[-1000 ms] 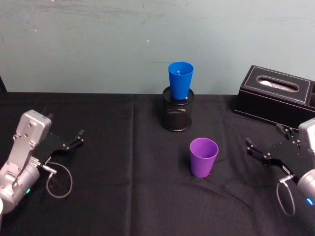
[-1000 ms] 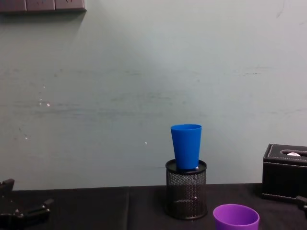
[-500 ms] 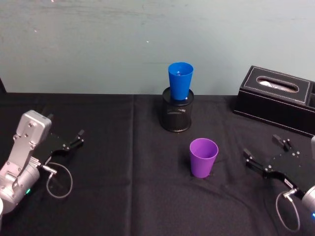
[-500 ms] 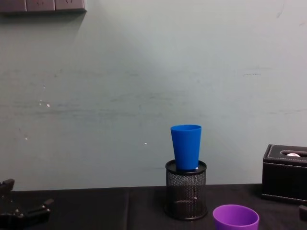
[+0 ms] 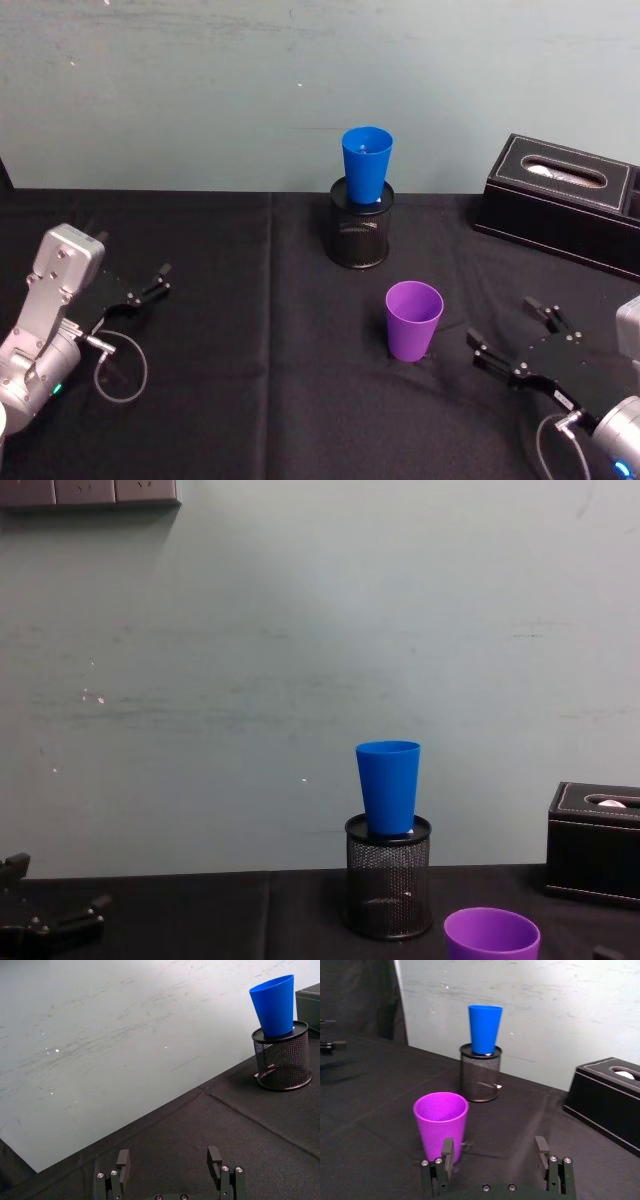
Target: Pick up one cup with a gripper and tap it against the other cup.
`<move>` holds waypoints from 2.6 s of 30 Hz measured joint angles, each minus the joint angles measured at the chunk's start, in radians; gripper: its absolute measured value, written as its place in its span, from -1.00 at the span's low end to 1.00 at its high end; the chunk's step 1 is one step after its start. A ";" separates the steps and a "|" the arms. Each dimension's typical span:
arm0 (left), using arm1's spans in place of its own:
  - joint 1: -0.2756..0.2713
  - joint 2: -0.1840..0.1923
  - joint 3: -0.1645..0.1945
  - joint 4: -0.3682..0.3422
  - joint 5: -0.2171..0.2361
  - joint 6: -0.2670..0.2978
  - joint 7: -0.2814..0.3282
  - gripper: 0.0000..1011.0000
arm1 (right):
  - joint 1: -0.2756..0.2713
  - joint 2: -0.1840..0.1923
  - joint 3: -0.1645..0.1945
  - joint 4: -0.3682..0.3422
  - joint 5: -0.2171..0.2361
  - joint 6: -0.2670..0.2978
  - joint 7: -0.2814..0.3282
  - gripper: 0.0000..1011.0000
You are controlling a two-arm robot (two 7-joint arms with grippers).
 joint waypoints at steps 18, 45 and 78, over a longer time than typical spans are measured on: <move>0.000 0.000 0.000 0.000 0.000 0.000 0.000 1.00 | 0.038 -0.080 -0.031 0.068 -0.062 -0.027 0.068 0.98; 0.000 0.000 0.000 0.000 0.000 0.000 0.000 1.00 | 0.073 -0.156 -0.016 0.134 -0.088 -0.026 0.161 0.98; 0.000 0.000 0.000 0.000 0.000 0.000 0.000 1.00 | 0.082 -0.178 -0.013 0.151 -0.085 -0.025 0.177 0.98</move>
